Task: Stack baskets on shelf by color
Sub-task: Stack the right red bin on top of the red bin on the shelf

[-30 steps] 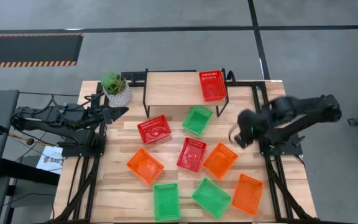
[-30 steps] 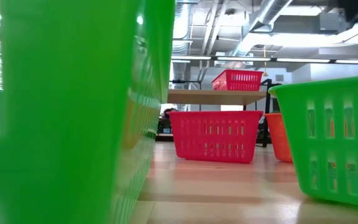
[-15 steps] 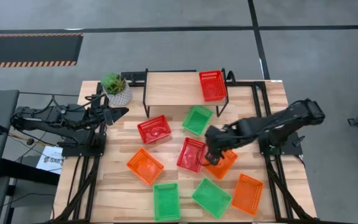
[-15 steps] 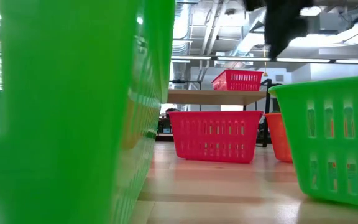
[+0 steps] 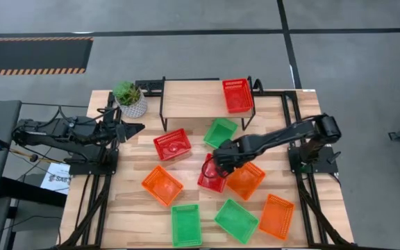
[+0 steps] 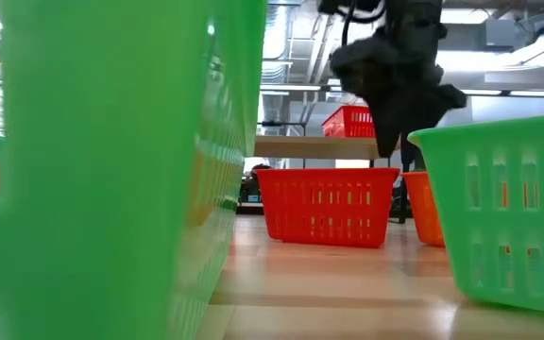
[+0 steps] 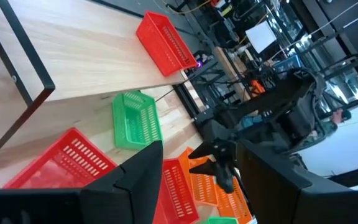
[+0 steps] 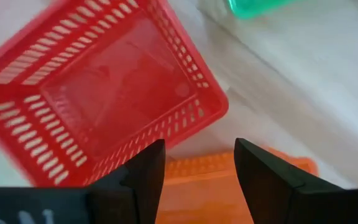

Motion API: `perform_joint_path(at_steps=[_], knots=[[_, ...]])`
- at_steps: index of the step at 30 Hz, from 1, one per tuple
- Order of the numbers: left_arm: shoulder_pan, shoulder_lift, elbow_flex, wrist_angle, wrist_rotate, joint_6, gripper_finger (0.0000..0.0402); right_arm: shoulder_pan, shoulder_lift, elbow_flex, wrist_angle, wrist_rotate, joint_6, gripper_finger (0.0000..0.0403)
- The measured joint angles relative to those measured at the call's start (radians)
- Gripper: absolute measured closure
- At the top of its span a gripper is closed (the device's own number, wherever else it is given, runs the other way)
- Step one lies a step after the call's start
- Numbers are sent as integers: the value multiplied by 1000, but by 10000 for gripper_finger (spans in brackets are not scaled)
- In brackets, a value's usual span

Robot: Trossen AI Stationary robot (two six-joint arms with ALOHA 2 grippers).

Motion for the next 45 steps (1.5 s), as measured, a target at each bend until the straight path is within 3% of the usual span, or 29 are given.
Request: perform_joint_path(at_steps=[9, 18, 22, 28, 30, 39, 45], knots=[[0, 0, 0, -7, -5, 13, 209, 28, 68, 3, 70, -1, 160, 191], [0, -2, 0, -16, -12, 14, 209, 26, 129, 0, 124, -29, 185, 195], [0, -2, 0, -24, -15, 14, 209, 20, 128, 1, 121, -29, 224, 236], [0, -2, 0, -36, -16, 25, 209, 12, 121, 1, 121, -45, 203, 363], [0, -2, 0, -36, -16, 30, 209, 10, 121, 1, 144, -67, 174, 388], [0, -2, 0, -35, -16, 37, 209, -6, 82, 105, 136, -107, 69, 394], [0, -2, 0, -33, -15, 37, 209, -97, -75, 154, 119, -111, -50, 398]])
